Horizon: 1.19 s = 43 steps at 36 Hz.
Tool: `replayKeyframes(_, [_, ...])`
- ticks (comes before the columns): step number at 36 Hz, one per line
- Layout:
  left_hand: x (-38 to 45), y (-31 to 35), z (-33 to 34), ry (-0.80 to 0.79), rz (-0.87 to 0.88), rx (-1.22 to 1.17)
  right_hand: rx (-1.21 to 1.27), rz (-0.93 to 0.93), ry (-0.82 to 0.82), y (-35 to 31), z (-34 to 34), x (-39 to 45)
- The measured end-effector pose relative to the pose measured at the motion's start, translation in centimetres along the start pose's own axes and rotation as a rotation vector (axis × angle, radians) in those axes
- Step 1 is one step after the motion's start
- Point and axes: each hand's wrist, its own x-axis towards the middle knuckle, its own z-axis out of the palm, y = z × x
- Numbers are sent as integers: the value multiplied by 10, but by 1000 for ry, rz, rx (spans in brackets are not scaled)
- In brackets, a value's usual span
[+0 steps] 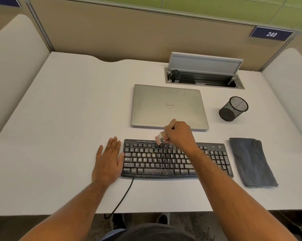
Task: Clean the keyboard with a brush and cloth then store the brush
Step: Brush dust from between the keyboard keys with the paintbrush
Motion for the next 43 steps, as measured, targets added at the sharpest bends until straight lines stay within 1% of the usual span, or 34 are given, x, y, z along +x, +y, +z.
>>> replayKeyframes(3, [0,0,0,3,-3,2,-77,-1,-31,0,8,-4])
replayKeyframes(6, [0,0,0,0,-2,9,-63,17,-88,0,8,-4])
replayKeyframes(11, [1,1,-1,3,-8,0,-63,0,17,-1,1,-1])
replayKeyframes(16, [-1,0,1,5,-6,-3,-121,21,-72,6,-3,1])
replayKeyframes(20, [0,0,1,11,-3,-2,-115,-29,-2,6,-7,4])
replayKeyframes(23, [0,0,1,11,-4,-8,-186,-73,-97,7,-10,0])
replayKeyframes(26, [0,0,1,7,-5,-1,-382,-130,-170,10,-18,6])
replayKeyframes(28, [0,0,1,14,-6,-12,-489,-157,-179,8,-26,8])
replayKeyframes(30, [0,0,1,19,-5,-22,-487,-178,-176,7,-30,9])
replayKeyframes(34, [0,-1,2,16,-2,-18,-306,-155,-301,8,-24,8])
replayKeyframes(36, [0,-1,2,16,-5,-19,-315,-153,-301,11,-23,8])
replayKeyframes(41, [0,0,1,16,-4,-11,-517,-126,-253,15,-39,11])
replayKeyframes(43, [0,-1,1,17,-5,-12,-529,-125,-220,16,-43,13])
